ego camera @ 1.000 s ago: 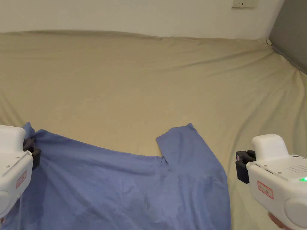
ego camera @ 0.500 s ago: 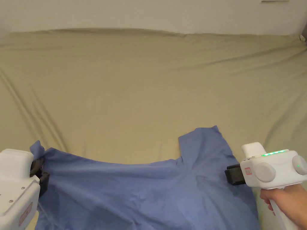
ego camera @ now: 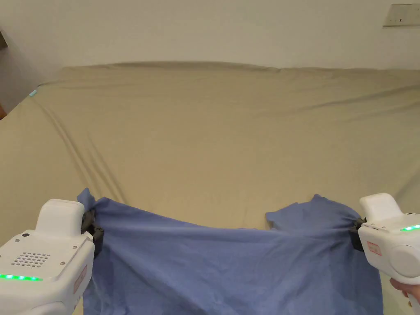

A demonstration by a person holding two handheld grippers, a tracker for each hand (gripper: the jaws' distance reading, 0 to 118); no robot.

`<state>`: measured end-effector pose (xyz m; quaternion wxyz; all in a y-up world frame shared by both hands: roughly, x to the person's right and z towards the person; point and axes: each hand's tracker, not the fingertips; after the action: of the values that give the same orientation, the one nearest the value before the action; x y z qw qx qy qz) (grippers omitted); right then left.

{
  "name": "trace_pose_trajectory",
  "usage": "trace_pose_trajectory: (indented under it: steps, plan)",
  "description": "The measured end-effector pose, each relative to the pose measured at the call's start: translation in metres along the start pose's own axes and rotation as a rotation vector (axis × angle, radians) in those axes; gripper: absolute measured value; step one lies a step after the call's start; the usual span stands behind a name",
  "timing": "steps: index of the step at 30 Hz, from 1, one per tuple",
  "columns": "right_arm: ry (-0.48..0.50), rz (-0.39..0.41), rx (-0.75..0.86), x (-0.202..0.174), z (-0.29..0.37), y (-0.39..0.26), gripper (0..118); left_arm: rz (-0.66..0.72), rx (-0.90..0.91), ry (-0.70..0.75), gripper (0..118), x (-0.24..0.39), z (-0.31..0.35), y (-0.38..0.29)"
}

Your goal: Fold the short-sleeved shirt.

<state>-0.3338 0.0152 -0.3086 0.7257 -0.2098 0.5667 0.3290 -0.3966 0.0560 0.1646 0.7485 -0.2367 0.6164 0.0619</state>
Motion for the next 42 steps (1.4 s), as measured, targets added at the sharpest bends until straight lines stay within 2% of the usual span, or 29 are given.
trace_pose_trajectory:
  steps: [3, 8, 13, 17, 20, 24, 28, 32, 39, 42]
  plan:
    - [-0.052, 0.001, 0.146, 0.013, 0.061, 0.018, 2, 0.013, 0.067, 0.02, 2, -0.006, 0.027, 0.024]
    - [-0.082, -0.051, 0.364, 0.033, 0.162, 0.044, 2, 0.009, 0.226, 0.069, 2, -0.021, 0.079, 0.065]
    - [-0.15, -0.073, 0.559, 0.039, 0.243, 0.058, 2, 0.026, 0.385, 0.1, 2, -0.037, 0.144, 0.108]
    - [-0.195, -0.072, 0.697, 0.04, 0.3, 0.066, 2, 0.039, 0.486, 0.125, 2, -0.049, 0.19, 0.138]
    - [-0.258, -0.023, 0.788, 0.04, 0.335, 0.071, 2, 0.046, 0.555, 0.129, 2, -0.061, 0.219, 0.159]
    - [-0.269, -0.024, 0.85, 0.045, 0.38, 0.084, 2, 0.051, 0.65, 0.158, 2, -0.074, 0.248, 0.181]
    - [-0.319, -0.003, 0.916, 0.048, 0.411, 0.101, 2, 0.068, 0.689, 0.148, 2, -0.085, 0.264, 0.203]
    - [-0.33, 0.001, 0.951, 0.047, 0.437, 0.122, 2, 0.06, 0.706, 0.155, 2, -0.095, 0.271, 0.224]
    - [-0.359, 0.053, 0.946, 0.054, 0.436, 0.156, 2, 0.063, 0.685, 0.145, 2, -0.104, 0.257, 0.251]
    - [-0.357, 0.043, 0.944, 0.061, 0.426, 0.169, 2, 0.055, 0.664, 0.15, 2, -0.105, 0.245, 0.259]
